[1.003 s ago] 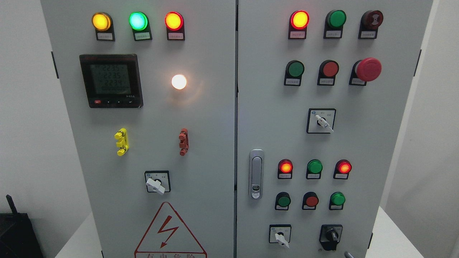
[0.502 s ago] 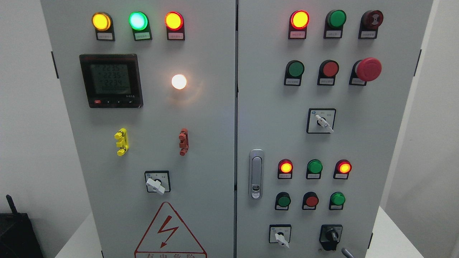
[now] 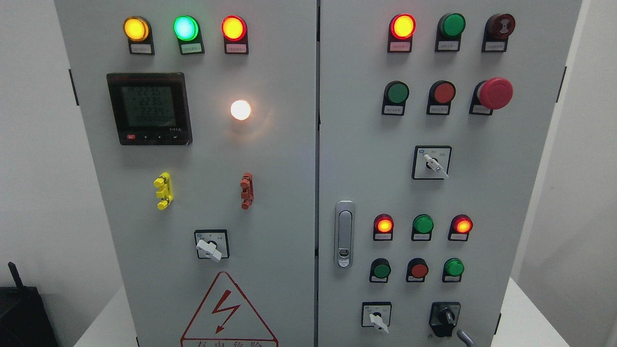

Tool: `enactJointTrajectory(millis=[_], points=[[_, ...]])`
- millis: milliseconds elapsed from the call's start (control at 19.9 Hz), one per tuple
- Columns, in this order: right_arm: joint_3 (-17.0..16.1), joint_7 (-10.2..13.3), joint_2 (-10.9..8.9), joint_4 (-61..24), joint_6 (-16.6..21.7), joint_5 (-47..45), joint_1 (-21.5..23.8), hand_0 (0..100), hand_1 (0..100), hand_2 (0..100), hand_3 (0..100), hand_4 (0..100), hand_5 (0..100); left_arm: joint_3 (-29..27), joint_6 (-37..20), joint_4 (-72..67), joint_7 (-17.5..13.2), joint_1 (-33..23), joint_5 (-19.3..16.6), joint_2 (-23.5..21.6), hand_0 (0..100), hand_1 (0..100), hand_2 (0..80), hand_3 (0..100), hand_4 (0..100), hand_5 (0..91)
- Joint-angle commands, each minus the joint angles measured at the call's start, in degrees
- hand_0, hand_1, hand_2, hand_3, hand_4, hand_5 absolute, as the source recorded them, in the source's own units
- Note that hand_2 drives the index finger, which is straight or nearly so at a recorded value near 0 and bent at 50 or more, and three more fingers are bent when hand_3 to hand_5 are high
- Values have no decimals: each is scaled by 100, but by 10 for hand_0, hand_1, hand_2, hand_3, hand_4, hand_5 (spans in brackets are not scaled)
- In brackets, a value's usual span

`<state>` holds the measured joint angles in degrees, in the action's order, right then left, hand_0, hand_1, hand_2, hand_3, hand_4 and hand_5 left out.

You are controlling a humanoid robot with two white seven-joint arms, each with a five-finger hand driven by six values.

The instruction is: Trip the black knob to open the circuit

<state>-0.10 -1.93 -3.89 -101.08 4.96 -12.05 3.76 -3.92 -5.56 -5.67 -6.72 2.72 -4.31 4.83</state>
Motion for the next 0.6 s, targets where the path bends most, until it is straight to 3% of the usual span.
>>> enactJointTrajectory(millis=[0,552], points=[[36,-1,11,53,-3,1,-42,0,0,0,1000,1000,1000,-4,2,93,4,0,0,0,120,389,0,0,0,0],[159,-1,28,27,5,18,-34,0,0,0,1000,1000,1000,5,2,93,4,0,0,0,120,389,0,0,0,0]])
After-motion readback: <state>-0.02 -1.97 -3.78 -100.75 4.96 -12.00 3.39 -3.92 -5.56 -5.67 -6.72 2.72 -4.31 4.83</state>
